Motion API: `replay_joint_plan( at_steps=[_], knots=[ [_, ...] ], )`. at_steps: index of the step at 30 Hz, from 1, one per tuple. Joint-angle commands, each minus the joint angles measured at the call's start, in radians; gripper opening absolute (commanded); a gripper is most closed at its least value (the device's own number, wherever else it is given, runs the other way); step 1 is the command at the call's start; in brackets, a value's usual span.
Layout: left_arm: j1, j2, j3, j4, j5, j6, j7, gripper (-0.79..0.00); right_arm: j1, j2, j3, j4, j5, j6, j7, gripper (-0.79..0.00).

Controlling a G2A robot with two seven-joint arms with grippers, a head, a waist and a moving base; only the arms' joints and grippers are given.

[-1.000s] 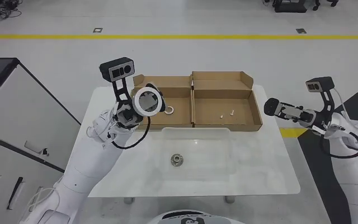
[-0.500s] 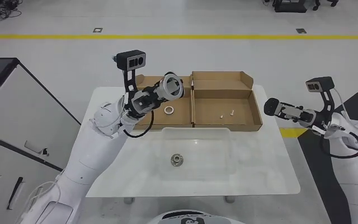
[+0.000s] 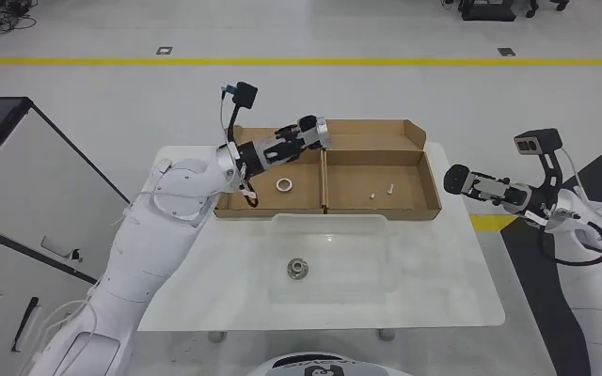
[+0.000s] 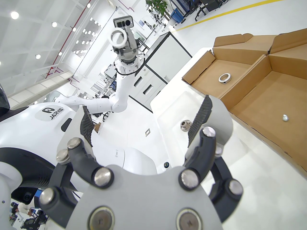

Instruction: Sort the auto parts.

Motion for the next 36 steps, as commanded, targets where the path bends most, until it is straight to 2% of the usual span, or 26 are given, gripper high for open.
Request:
replay_joint_plan(
  at_steps=[1,6,11,15,17,28,36],
  knots=[
    [-0.009,0.001,0.012,0.006,0.033,0.042,-0.05,-0.785,0.0,0.0,0.0,0.0,0.0,0.0,0.0,0.0],
    [-0.066,-0.002,0.051,0.027,0.166,0.132,-0.099,-0.785,0.0,0.0,0.0,0.0,0.0,0.0,0.0,0.0],
    [-0.161,-0.022,0.109,0.112,0.257,0.293,-0.081,-0.785,0.0,0.0,0.0,0.0,0.0,0.0,0.0,0.0],
    [-0.237,-0.039,0.171,0.205,0.342,0.367,-0.105,-0.785,0.0,0.0,0.0,0.0,0.0,0.0,0.0,0.0],
    [-0.266,-0.041,0.202,0.247,0.435,0.357,-0.131,-0.785,0.0,0.0,0.0,0.0,0.0,0.0,0.0,0.0],
    [-0.354,-0.072,0.339,0.479,0.625,0.353,-0.303,-0.785,0.0,0.0,0.0,0.0,0.0,0.0,0.0,0.0],
    [-0.404,-0.108,0.424,0.627,0.722,0.342,-0.335,-0.785,0.0,0.0,0.0,0.0,0.0,0.0,0.0,0.0]
  ],
)
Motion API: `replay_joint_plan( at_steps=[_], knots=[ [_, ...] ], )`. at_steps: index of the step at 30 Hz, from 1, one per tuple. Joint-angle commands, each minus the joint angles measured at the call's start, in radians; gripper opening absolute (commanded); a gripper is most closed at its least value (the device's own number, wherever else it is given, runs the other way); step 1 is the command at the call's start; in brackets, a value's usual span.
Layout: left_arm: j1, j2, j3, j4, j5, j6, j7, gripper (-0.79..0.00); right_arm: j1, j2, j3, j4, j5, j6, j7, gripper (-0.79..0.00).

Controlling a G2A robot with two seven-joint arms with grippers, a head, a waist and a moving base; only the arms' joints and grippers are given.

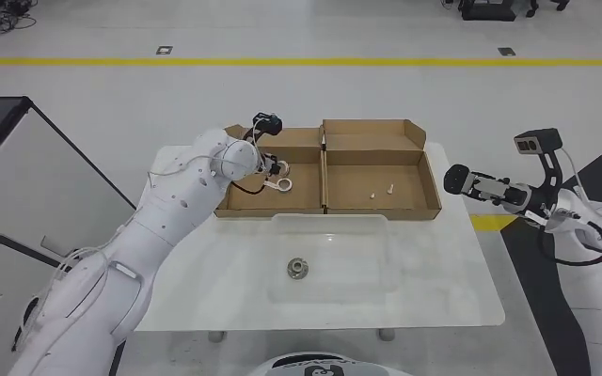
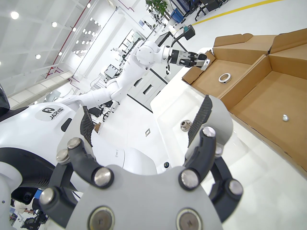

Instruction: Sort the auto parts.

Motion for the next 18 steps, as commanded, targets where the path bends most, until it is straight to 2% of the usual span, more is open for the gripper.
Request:
replay_joint_plan(
  at_steps=[1,8,18],
  knots=[
    [-0.01,-0.007,0.016,0.033,0.026,-0.004,0.0,-0.785,0.0,0.0,0.0,0.0,0.0,0.0,0.0,0.0],
    [-0.053,-0.049,0.082,0.144,0.088,-0.019,-0.009,-0.785,0.0,0.0,0.0,0.0,0.0,0.0,0.0,0.0],
    [-0.089,-0.127,0.183,0.294,0.162,-0.073,0.004,-0.785,0.0,0.0,0.0,0.0,0.0,0.0,0.0,0.0]
  ],
)
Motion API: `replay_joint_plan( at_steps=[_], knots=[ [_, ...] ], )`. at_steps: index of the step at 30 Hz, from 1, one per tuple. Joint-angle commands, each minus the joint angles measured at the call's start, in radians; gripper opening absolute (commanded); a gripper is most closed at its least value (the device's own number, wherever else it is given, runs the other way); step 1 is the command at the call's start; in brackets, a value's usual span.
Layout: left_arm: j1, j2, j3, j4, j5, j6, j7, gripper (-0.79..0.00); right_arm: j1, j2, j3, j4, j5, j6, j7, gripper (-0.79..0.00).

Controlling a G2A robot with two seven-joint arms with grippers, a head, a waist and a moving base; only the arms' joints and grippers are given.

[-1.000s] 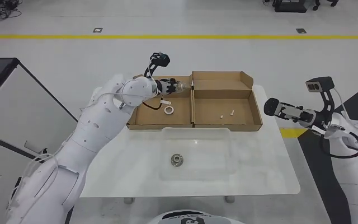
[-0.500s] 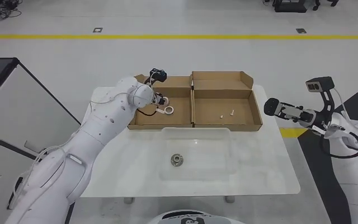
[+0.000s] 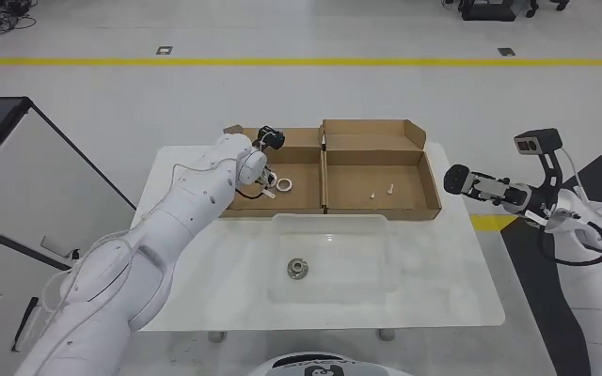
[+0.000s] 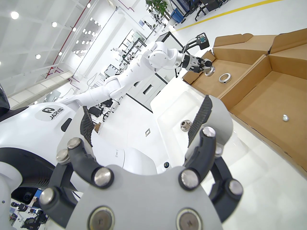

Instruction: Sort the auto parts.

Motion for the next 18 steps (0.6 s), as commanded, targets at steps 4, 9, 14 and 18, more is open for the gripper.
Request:
replay_joint_plan(
  at_steps=[4,9,14,18],
  knots=[
    [-0.007,-0.038,0.04,0.081,0.037,-0.016,0.016,-0.785,0.0,0.0,0.0,0.0,0.0,0.0,0.0,0.0],
    [-0.014,-0.073,0.056,0.154,0.042,-0.03,0.041,-0.785,0.0,0.0,0.0,0.0,0.0,0.0,0.0,0.0],
    [-0.024,-0.101,0.065,0.21,0.053,-0.041,0.057,-0.785,0.0,0.0,0.0,0.0,0.0,0.0,0.0,0.0],
    [-0.031,-0.119,0.067,0.247,0.059,-0.049,0.068,-0.446,0.0,0.0,0.0,0.0,0.0,0.0,0.0,0.0]
  ],
)
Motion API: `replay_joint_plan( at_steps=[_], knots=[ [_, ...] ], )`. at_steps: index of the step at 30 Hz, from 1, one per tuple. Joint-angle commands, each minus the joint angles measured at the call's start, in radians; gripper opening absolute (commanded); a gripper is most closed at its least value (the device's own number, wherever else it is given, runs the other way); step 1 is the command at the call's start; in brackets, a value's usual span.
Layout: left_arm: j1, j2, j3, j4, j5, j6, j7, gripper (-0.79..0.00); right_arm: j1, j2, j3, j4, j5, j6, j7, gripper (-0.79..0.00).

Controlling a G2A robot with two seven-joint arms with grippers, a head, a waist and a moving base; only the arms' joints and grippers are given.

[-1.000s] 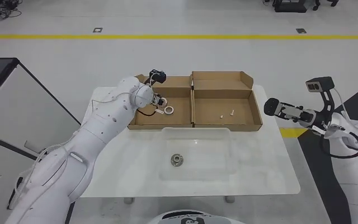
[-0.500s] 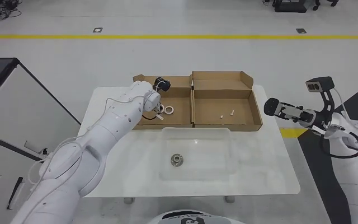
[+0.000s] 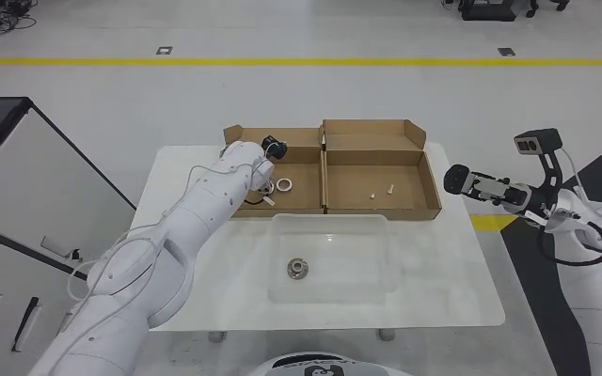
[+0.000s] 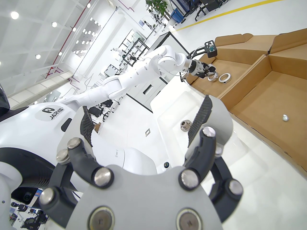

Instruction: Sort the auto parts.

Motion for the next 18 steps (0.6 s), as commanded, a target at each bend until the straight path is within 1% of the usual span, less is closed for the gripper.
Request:
replay_joint_plan(
  at_steps=[1,3,4,6,7,9,10,12,13,18],
  knots=[
    [-0.002,-0.007,-0.002,0.018,-0.001,-0.004,0.008,-0.376,0.0,0.0,0.0,0.0,0.0,0.0,0.0,0.0],
    [-0.005,-0.013,-0.004,0.036,0.0,-0.009,0.014,-0.185,0.0,0.0,0.0,0.0,0.0,0.0,0.0,0.0],
    [-0.006,-0.016,-0.005,0.043,0.002,-0.013,0.017,-0.108,0.0,0.0,0.0,0.0,0.0,0.0,0.0,0.0],
    [-0.01,-0.021,-0.008,0.057,0.003,-0.014,0.021,-0.018,0.0,0.0,0.0,0.0,0.0,0.0,0.0,0.0],
    [-0.012,-0.023,-0.01,0.062,0.003,-0.015,0.024,0.0,0.0,0.0,0.0,0.0,0.0,0.0,0.0,0.0],
    [-0.017,-0.026,-0.018,0.072,0.003,-0.007,0.042,0.0,0.0,0.0,0.0,0.0,0.0,0.0,0.0,0.0],
    [-0.018,-0.026,-0.02,0.078,0.005,-0.006,0.05,-0.04,0.0,0.0,0.0,0.0,0.0,0.0,0.0,0.0],
    [-0.022,-0.027,-0.025,0.083,0.011,-0.008,0.053,-0.025,0.0,0.0,0.0,0.0,0.0,0.0,0.0,0.0],
    [-0.025,-0.027,-0.028,0.085,0.011,-0.008,0.055,0.0,0.0,0.0,0.0,0.0,0.0,0.0,0.0,0.0],
    [-0.048,-0.018,-0.049,0.056,0.031,-0.02,0.071,0.0,0.0,0.0,0.0,0.0,0.0,0.0,0.0,0.0]
  ],
)
